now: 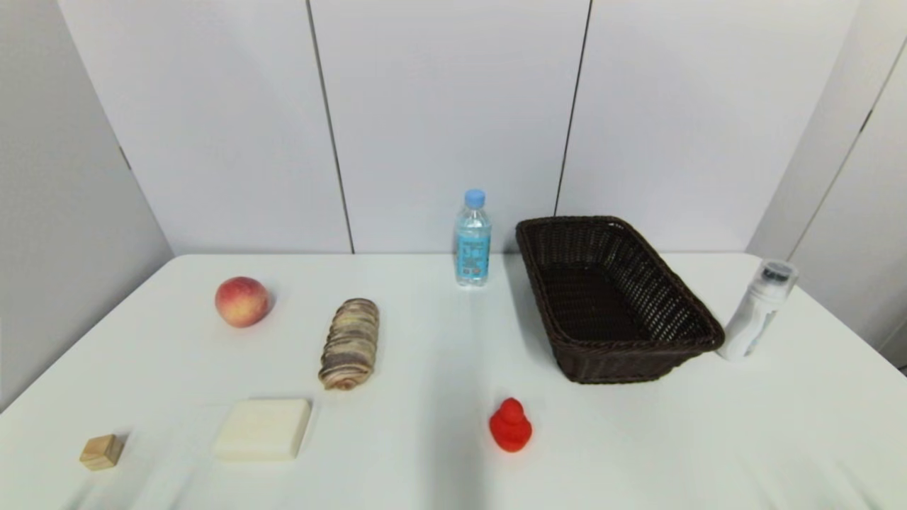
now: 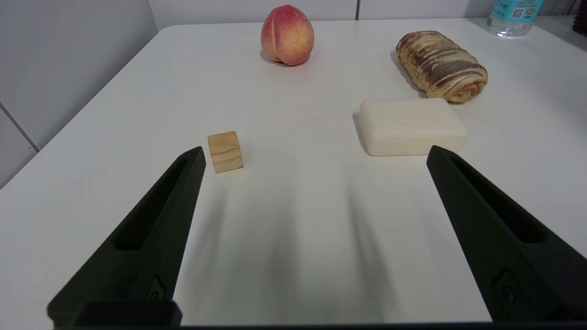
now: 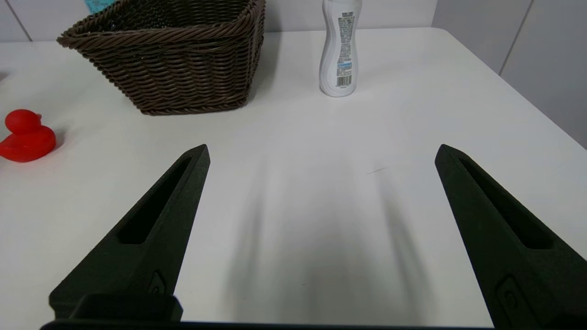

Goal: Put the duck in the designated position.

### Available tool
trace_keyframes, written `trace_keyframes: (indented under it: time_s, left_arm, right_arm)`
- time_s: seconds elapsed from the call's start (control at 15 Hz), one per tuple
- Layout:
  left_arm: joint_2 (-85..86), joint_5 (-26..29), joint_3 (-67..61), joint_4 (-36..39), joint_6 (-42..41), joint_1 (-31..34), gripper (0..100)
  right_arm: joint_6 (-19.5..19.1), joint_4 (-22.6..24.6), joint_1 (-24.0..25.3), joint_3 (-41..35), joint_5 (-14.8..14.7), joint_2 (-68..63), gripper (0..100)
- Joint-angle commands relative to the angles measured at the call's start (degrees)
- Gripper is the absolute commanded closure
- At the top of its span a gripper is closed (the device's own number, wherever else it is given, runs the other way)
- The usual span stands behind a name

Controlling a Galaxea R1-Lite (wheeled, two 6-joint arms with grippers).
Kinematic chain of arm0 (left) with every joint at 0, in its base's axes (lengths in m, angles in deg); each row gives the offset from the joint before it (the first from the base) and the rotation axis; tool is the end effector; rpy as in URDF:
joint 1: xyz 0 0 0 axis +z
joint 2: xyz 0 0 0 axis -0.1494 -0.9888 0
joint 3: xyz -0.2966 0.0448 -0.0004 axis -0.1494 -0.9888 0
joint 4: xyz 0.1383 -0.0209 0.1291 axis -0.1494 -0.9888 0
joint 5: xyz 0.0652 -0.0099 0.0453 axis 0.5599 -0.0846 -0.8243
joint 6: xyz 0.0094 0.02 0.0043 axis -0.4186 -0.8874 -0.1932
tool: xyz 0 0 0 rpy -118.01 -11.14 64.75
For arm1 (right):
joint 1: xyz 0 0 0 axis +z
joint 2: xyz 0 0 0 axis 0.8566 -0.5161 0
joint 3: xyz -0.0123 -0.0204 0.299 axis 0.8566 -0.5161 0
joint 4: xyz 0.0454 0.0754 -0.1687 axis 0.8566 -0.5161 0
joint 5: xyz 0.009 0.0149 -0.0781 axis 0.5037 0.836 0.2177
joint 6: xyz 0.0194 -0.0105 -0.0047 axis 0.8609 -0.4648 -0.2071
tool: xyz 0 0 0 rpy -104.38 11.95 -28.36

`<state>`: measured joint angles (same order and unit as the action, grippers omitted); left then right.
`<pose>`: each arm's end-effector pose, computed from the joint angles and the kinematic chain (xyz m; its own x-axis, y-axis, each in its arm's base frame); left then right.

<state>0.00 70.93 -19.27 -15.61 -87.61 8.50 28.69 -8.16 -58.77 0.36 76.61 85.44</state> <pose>-0.0228 -0.0003 0.0746 0.9998 -0.0171 -0.0068 0.0174 0.9989 0.0427 -0.0227 -0.0005 0.0758 0.9998 -0.0171 0.0038 0.0170 0.9995 0.0254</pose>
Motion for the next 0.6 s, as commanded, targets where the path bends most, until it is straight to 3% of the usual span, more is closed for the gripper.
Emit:
trace_keyframes:
  time_s: [0.07,0.6]
  left_arm:
    - [-0.07,0.00,0.00,0.02,-0.01,0.01,0]
    - [-3.06,0.35,1.85,-0.06,-0.10,0.01,0]
  right_arm:
    - [0.04,0.04,0.02,0.00,0.00,0.00,0]
    - [-0.04,0.04,0.02,0.00,0.00,-0.09,0]
